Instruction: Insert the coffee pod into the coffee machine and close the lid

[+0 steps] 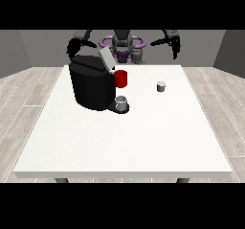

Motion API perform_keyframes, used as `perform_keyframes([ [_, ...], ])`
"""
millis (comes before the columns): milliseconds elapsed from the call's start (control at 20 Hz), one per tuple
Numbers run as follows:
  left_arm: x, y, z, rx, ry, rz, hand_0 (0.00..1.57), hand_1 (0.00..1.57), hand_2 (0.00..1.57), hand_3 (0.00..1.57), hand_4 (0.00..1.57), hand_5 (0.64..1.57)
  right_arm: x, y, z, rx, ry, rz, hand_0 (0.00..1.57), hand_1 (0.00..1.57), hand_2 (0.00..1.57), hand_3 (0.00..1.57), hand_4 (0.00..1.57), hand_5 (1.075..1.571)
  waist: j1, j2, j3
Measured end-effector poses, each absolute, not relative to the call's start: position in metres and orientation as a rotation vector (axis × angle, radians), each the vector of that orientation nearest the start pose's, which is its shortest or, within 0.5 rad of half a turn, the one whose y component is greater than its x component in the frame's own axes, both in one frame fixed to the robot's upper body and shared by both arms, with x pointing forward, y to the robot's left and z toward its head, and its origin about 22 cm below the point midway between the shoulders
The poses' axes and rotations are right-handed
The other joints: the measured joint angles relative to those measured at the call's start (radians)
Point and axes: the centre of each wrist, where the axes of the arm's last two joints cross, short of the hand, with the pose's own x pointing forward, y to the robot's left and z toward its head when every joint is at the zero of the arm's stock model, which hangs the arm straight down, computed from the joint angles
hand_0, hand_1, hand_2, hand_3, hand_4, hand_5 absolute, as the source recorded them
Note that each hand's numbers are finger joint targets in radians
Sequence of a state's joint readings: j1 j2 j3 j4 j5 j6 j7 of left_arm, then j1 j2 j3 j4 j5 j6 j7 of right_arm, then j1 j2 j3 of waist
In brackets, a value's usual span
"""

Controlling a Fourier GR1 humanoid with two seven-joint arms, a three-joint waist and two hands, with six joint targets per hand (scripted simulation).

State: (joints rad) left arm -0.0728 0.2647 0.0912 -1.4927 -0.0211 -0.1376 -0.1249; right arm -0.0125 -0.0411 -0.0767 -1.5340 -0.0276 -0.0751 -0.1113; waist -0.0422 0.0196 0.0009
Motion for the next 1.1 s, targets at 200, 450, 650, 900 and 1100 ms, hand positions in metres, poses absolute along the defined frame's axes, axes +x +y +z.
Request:
perform_keyframes([
  [200,0.278,0.332,0.025,0.185,-1.614,-0.275,0.00,0.00,0.00,0.00,0.00,1.571,0.249,-0.242,0.006,-0.104,-1.698,-0.082,0.00,0.00,0.00,0.00,0.17,1.571,-0.046,0.035,-0.0009],
  [450,0.298,0.350,0.026,0.237,-1.556,-0.300,0.00,0.00,0.00,0.00,0.00,1.571,0.254,-0.229,0.018,-0.074,-1.737,-0.067,0.00,0.00,0.00,0.00,0.23,1.571,-0.086,0.085,-0.0011],
  [650,0.313,0.355,0.025,0.263,-1.521,-0.309,0.00,0.00,0.00,0.00,0.00,1.571,0.263,-0.221,0.022,-0.066,-1.767,-0.065,0.00,0.00,0.00,0.00,0.26,1.571,-0.090,0.128,-0.0011],
  [900,0.325,0.365,0.018,0.313,-1.469,-0.320,0.00,0.00,0.00,0.00,0.00,1.571,0.268,-0.224,0.029,-0.049,-1.749,-0.046,0.00,0.00,0.00,0.00,0.36,1.571,-0.104,0.147,-0.0013],
  [1100,0.333,0.356,0.013,0.333,-1.422,-0.389,0.00,0.00,0.11,0.00,0.00,1.571,0.273,-0.221,0.023,-0.071,-1.719,-0.064,0.00,0.00,0.00,0.00,0.39,1.571,-0.087,0.144,-0.0012],
])
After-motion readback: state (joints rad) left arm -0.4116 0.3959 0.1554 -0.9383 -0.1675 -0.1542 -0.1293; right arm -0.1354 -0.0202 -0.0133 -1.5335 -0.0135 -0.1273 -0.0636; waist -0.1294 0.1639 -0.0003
